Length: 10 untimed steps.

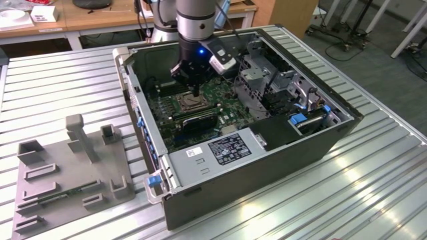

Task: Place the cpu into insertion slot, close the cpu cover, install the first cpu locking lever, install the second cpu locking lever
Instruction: 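Install the second cpu locking lever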

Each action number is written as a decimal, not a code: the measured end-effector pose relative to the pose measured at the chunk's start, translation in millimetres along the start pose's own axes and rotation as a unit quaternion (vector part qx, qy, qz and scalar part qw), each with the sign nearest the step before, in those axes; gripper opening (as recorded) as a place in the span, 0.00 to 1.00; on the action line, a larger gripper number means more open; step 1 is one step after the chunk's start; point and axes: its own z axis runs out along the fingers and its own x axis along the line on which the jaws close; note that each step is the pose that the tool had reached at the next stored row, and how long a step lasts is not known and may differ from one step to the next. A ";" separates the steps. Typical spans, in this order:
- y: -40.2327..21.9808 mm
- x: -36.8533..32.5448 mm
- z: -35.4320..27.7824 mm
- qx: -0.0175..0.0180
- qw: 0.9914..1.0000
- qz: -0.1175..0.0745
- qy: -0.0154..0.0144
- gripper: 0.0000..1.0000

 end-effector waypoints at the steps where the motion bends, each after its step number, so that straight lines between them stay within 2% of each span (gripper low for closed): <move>1: 0.0 0.5 0.3 0.000 1.000 0.000 0.000 0.11; 10: -0.4 3.2 6.5 0.000 1.000 0.000 0.000 0.11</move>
